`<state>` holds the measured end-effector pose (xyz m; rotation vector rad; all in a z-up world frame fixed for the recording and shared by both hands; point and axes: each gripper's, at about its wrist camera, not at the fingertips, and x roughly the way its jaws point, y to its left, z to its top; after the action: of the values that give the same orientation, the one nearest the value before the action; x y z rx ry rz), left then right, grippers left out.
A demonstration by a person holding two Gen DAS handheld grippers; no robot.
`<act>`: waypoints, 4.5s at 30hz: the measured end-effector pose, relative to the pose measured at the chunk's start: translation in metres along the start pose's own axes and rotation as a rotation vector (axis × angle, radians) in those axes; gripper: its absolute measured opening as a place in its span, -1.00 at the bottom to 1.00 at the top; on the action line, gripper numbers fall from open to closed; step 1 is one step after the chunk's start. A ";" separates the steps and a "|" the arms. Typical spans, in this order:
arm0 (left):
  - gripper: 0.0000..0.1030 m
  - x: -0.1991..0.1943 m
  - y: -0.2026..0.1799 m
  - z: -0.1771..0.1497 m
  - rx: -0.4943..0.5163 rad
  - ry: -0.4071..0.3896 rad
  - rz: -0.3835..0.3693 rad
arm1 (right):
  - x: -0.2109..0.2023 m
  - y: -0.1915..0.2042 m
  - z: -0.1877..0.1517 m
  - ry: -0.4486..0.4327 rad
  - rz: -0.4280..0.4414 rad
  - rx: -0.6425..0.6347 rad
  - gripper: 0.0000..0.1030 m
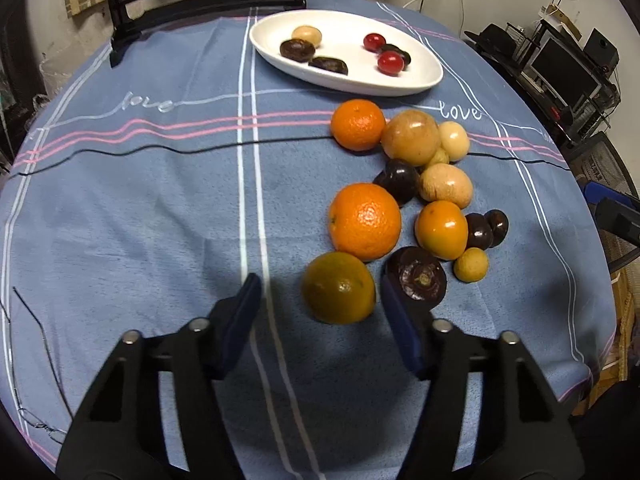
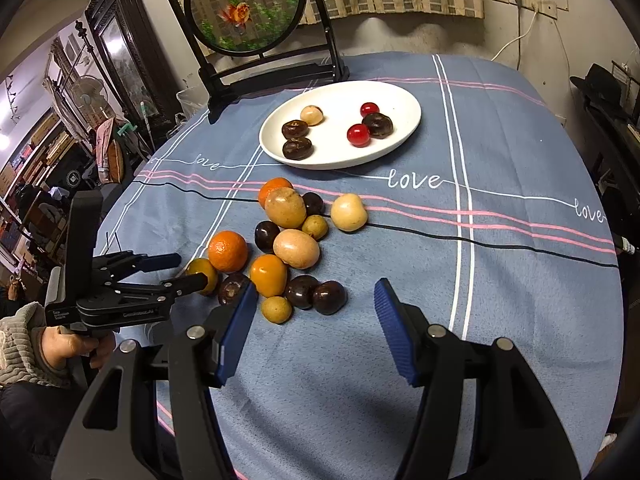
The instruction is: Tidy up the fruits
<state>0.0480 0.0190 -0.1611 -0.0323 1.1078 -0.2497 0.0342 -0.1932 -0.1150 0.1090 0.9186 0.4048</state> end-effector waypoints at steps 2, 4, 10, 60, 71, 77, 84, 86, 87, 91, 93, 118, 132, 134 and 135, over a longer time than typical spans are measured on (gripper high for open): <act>0.05 0.003 0.001 0.000 -0.007 0.009 -0.018 | 0.001 -0.001 0.000 0.003 -0.002 0.002 0.20; -0.09 0.005 0.001 0.000 -0.007 0.013 -0.030 | 0.002 -0.002 0.000 0.007 -0.006 0.007 0.20; -0.20 0.006 0.001 0.001 -0.008 0.005 -0.046 | 0.004 -0.005 -0.001 0.018 -0.007 0.016 0.20; -0.20 -0.010 0.011 -0.009 -0.026 0.003 -0.001 | 0.079 -0.018 -0.018 0.087 0.113 -0.137 -0.49; -0.21 0.001 0.014 -0.012 -0.040 0.052 -0.004 | 0.085 -0.027 -0.016 0.081 0.153 -0.083 -0.48; -0.21 0.005 0.014 -0.014 -0.037 0.063 -0.004 | 0.088 -0.033 -0.017 0.087 0.192 -0.043 -0.44; -0.23 0.004 0.014 -0.015 -0.036 0.058 -0.006 | 0.085 -0.029 -0.018 0.095 0.180 -0.052 -0.45; -0.23 0.003 0.014 -0.015 -0.038 0.054 -0.009 | 0.085 -0.028 -0.018 0.096 0.167 -0.057 -0.45; -0.23 0.002 0.015 -0.015 -0.042 0.048 -0.011 | 0.083 -0.026 -0.018 0.095 0.156 -0.064 -0.45; -0.23 -0.006 0.019 -0.014 -0.061 0.018 -0.012 | 0.073 -0.026 -0.020 0.080 0.138 -0.055 -0.45; -0.23 -0.008 0.020 -0.012 -0.070 0.008 -0.012 | 0.067 -0.031 -0.021 0.068 0.133 -0.036 -0.45; -0.23 0.063 -0.043 0.187 0.120 -0.074 -0.071 | 0.109 -0.059 0.130 -0.069 0.061 -0.091 -0.45; -0.02 0.060 -0.024 0.190 0.054 -0.103 -0.065 | 0.141 -0.063 0.142 -0.075 0.014 -0.089 0.23; -0.01 0.046 -0.012 0.179 0.028 -0.111 -0.043 | 0.129 -0.064 0.139 -0.093 0.032 -0.067 0.23; 0.01 0.041 -0.008 0.174 0.022 -0.111 -0.032 | 0.119 -0.066 0.135 -0.105 0.050 -0.041 0.23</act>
<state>0.2190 -0.0145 -0.1181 -0.0442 0.9941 -0.2858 0.2238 -0.1972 -0.1393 0.1151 0.8050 0.4596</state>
